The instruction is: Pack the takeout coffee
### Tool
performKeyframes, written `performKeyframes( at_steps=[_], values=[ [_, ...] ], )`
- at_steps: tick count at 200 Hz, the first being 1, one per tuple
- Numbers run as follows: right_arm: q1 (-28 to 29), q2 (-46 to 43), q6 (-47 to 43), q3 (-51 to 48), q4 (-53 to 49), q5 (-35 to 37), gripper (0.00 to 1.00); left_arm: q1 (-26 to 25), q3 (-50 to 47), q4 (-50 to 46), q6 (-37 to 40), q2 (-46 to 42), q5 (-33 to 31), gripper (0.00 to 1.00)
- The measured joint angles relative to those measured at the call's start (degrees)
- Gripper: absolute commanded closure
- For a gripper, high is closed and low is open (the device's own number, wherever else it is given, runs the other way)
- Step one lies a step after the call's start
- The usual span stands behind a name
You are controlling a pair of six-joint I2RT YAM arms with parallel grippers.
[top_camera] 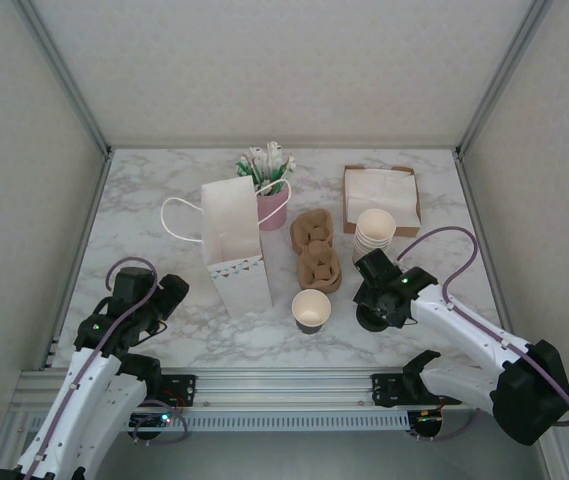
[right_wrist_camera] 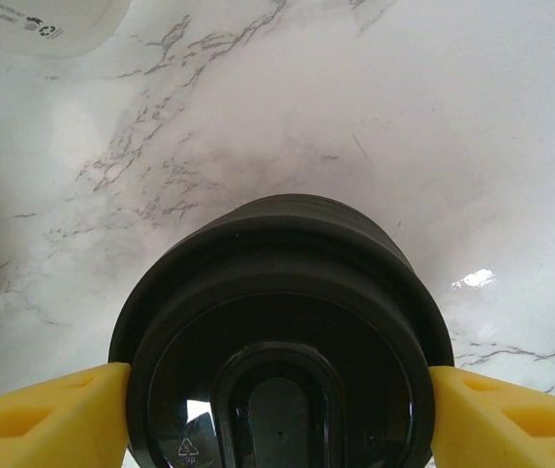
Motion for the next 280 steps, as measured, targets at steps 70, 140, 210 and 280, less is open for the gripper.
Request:
performKeyframes(
  at_steps=[70, 140, 210, 280],
  values=[
    [0.0, -2.8, -1.9, 2.6, -3.0, 0.0, 0.27, 0.0, 0.0, 0.0, 0.0, 0.0, 0.0, 0.15],
    [0.7, -8.3, -12.3, 12.5, -8.5, -3.7, 0.27, 0.0, 0.0, 0.1, 0.0, 0.5, -0.2, 0.15],
    [20.8, 5.1, -19.6, 28.6, -13.0, -5.2, 0.25, -0.1, 0.0, 0.0, 0.0, 1.2, -0.4, 0.15],
    [29.1, 16.2, -21.2, 31.5, -13.2, -5.6, 0.25, -0.4, 0.0, 0.0, 0.0, 1.2, -1.2, 0.15]
  ],
)
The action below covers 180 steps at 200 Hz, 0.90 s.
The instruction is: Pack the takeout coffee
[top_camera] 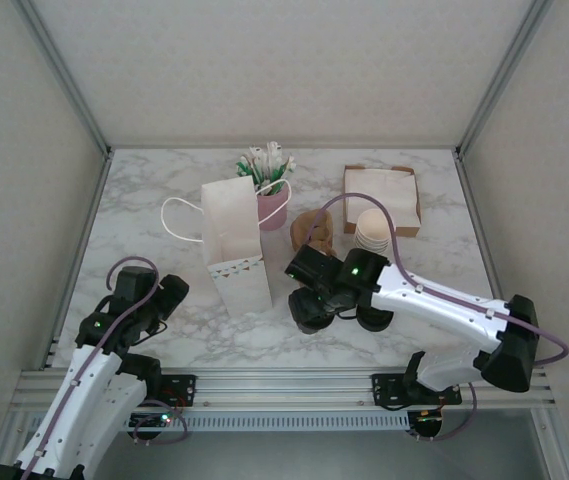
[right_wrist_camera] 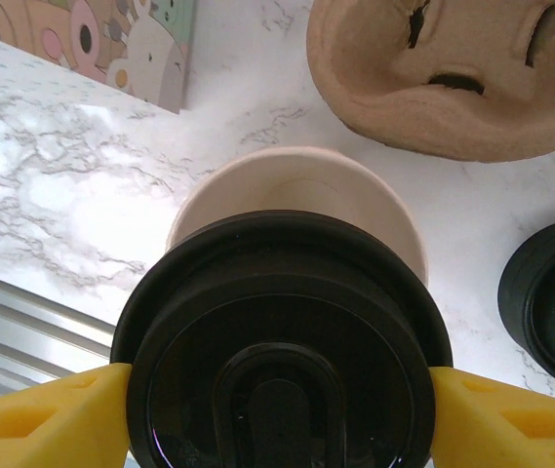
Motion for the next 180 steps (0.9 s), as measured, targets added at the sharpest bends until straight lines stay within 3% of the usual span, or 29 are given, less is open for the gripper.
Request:
performKeyframes(
  at_steps=[180],
  values=[
    [0.0, 5.1, 0.0, 0.6, 1.8, 2.8, 0.23, 0.0, 0.0, 0.0, -0.2, -0.5, -0.5, 0.15]
  ],
)
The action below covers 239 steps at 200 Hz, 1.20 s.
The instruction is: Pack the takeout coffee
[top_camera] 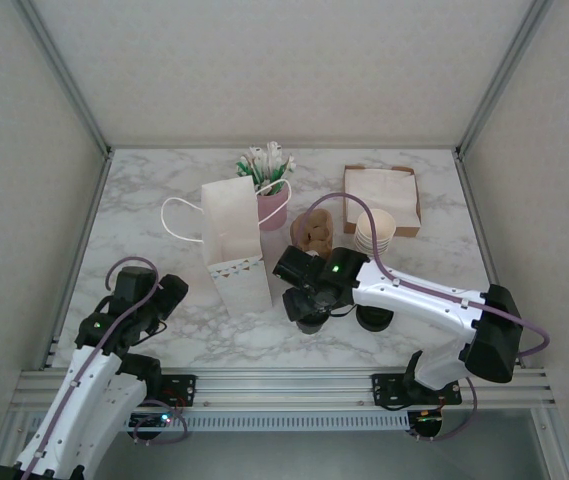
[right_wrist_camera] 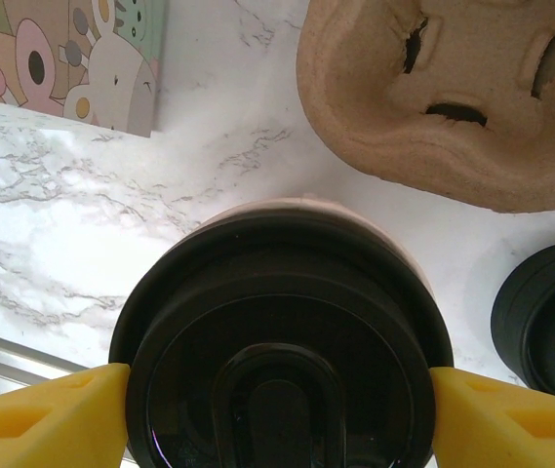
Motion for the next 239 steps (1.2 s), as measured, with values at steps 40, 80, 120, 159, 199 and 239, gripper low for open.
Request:
performKeyframes(
  at_steps=[40, 80, 120, 159, 199, 239],
  values=[
    [0.0, 0.1, 0.0, 0.0, -0.4, 0.3, 0.23, 0.0, 0.0, 0.0, -0.2, -0.4, 0.0, 0.15],
    [0.0, 0.3, 0.0, 0.0, -0.4, 0.9, 0.23, -0.1, 0.0, 0.0, -0.3, -0.4, 0.0, 0.15],
    [0.0, 0.4, 0.1, -0.2, 0.0, 0.8, 0.23, -0.2, 0.0, 0.0, -0.4, -0.5, -0.2, 0.15],
    [0.3, 1.0, 0.2, -0.5, 0.0, 0.7, 0.23, -0.2, 0.0, 0.0, -0.4, -0.7, -0.2, 0.15],
    [1.0, 1.8, 0.2, -0.5, 0.0, 1.7, 0.22, -0.2, 0.0, 0.0, -0.4, -0.7, -0.2, 0.15],
    [1.2, 2.4, 0.6, -1.3, 0.8, 1.7, 0.24, -0.2, 0.0, 0.0, -0.4, -0.7, -0.2, 0.15]
  ],
)
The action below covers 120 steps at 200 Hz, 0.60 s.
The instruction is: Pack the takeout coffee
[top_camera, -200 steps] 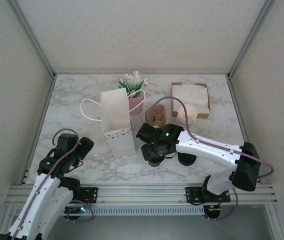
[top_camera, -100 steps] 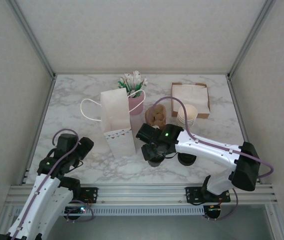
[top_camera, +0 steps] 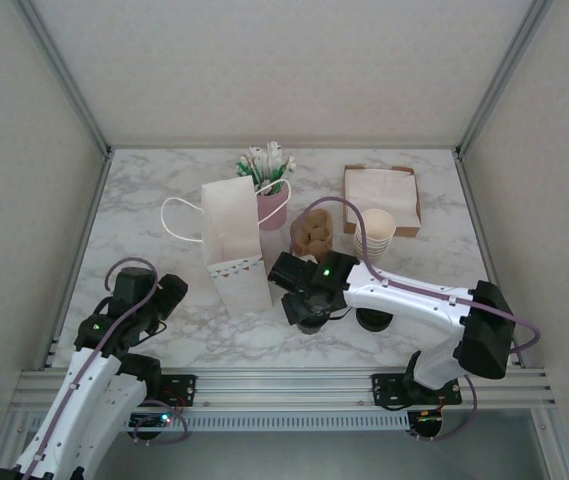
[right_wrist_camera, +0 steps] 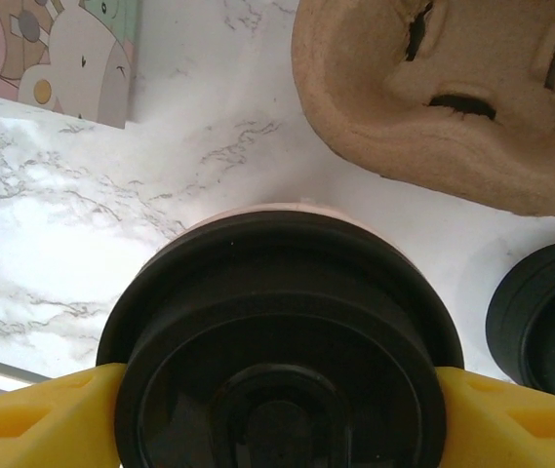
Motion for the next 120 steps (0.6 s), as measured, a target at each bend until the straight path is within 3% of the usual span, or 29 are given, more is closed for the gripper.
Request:
performKeyframes(
  at_steps=[120],
  values=[
    [-0.1, 2.9, 2.9, 1.7, -1.9, 0.4, 0.32, 0.0, 0.0, 0.0, 0.0, 0.0, 0.0, 0.15]
  ],
)
